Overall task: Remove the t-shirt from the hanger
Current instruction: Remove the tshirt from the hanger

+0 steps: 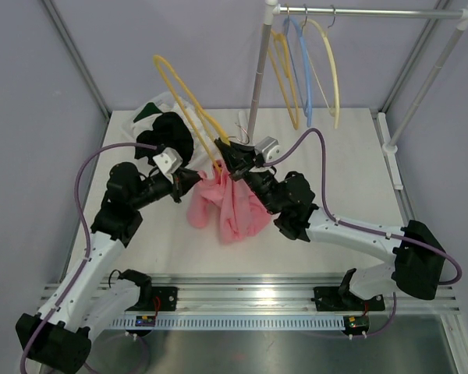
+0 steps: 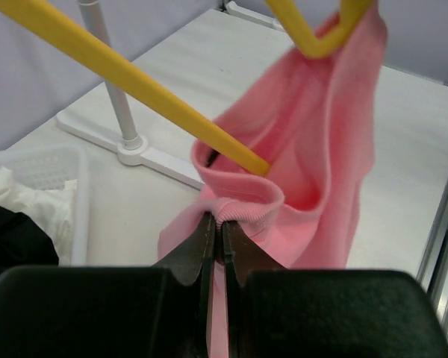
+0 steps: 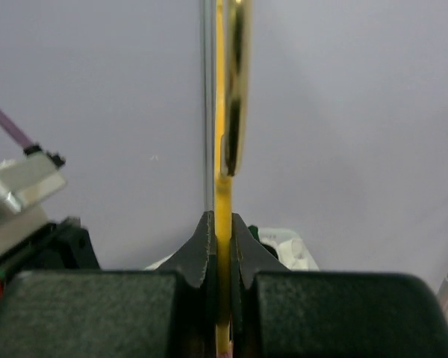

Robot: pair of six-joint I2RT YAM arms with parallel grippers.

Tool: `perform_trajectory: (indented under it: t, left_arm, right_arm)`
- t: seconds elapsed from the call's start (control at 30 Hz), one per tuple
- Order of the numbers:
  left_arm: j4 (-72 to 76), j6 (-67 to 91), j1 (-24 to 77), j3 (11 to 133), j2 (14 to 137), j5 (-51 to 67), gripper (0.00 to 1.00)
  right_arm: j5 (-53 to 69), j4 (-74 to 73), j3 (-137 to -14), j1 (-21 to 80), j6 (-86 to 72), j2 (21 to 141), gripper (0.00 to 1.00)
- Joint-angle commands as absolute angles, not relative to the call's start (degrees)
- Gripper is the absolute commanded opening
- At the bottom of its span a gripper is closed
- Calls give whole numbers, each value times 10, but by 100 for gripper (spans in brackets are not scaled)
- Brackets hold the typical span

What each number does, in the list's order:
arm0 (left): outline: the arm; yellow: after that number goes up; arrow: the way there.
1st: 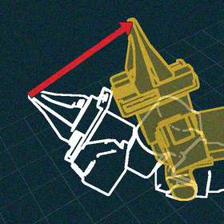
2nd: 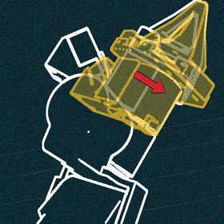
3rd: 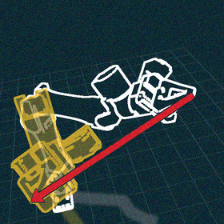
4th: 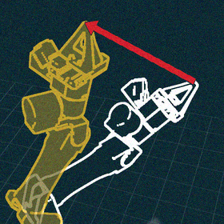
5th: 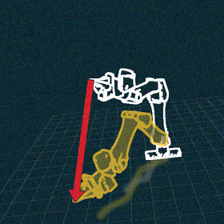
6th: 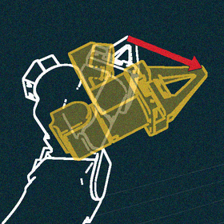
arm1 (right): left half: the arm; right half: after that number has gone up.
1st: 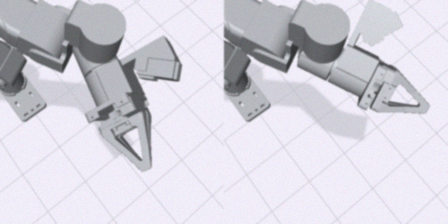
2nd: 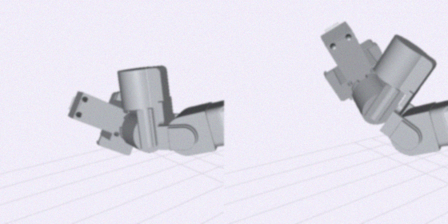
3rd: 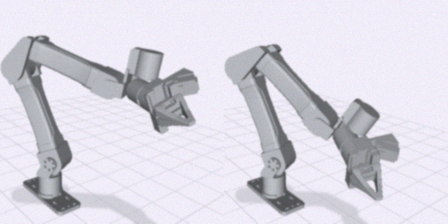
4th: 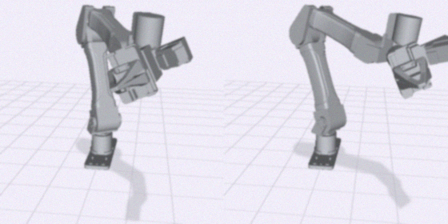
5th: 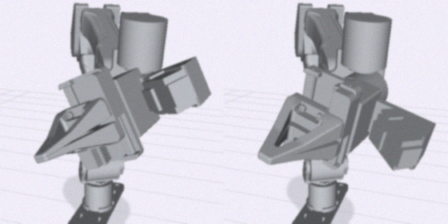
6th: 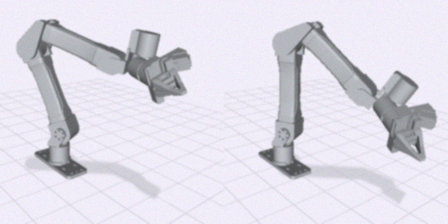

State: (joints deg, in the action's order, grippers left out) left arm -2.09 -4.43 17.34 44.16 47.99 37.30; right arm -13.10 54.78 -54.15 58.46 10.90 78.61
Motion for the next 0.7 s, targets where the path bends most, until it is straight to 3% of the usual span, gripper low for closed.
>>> perform_trajectory:
  t: [0.0, 0.17, 0.33, 0.47, 0.57, 0.67]
  left_arm:
    - [-46, -119, 208, 451, 477, 370, 6]
    - [-64, -184, 285, 431, 474, 311, 7]
    - [-88, -239, 346, 435, 525, 216, 10]
    - [-118, -272, 401, 457, 578, 153, 0]
    - [-93, -275, 414, 452, 588, 96, 0]
    - [-76, -275, 414, 443, 574, 76, 9]
  right_arm:
    - [-168, 699, -592, 588, 155, 793, 0]
    - [-209, 797, -593, 588, 200, 829, 0]
    - [-230, 726, -625, 588, 197, 821, 0]
    - [-224, 768, -604, 588, 203, 810, 0]
    - [-232, 749, -593, 588, 202, 787, 0]
    - [-236, 697, -592, 588, 188, 754, 0]
